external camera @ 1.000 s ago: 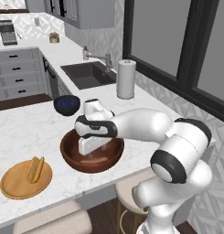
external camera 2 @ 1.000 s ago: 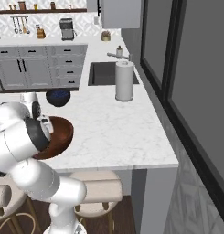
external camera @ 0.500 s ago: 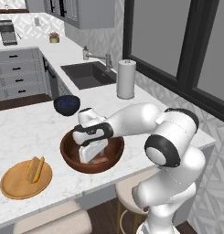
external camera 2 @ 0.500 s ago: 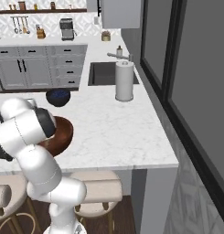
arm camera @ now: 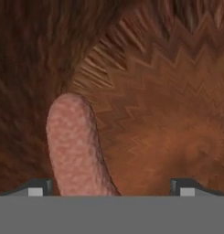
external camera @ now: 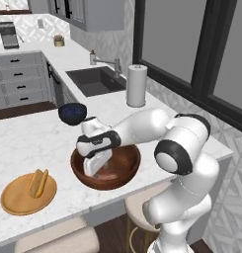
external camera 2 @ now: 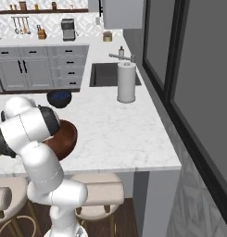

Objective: Place one bun and one sausage from the bowl on each plate.

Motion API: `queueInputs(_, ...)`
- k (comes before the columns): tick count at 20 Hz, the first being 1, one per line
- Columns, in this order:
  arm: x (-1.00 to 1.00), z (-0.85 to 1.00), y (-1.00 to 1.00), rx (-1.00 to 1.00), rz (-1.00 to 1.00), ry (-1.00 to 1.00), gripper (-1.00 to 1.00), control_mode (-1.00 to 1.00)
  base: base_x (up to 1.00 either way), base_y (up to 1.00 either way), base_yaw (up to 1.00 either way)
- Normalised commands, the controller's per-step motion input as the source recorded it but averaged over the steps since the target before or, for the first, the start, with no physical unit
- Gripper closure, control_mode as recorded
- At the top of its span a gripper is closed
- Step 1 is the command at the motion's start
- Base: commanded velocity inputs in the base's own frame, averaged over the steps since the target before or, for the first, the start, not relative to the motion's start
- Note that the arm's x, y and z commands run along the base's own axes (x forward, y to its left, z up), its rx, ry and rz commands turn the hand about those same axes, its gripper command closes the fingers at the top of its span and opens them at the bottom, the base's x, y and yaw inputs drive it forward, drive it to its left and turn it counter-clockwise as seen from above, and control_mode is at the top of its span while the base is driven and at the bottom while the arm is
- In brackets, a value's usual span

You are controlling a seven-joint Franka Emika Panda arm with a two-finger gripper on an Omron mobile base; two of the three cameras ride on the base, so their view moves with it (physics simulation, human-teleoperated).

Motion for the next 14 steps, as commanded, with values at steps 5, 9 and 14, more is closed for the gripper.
queueInputs(5, -0.01, -0.46, -0.82, -0.02, 0.03, -0.14, -1.00, -1.00, 0.00, 0.00, 0.00)
queueInputs(9, -0.52, 0.05, 0.00, 0.03, 0.00, 0.00, -1.00, -1.00, 0.00, 0.00, 0.00)
queueInputs(14, -0.05, -0.41, -0.06, 0.01, 0.00, 0.05, -1.00, -1.00, 0.00, 0.00, 0.00)
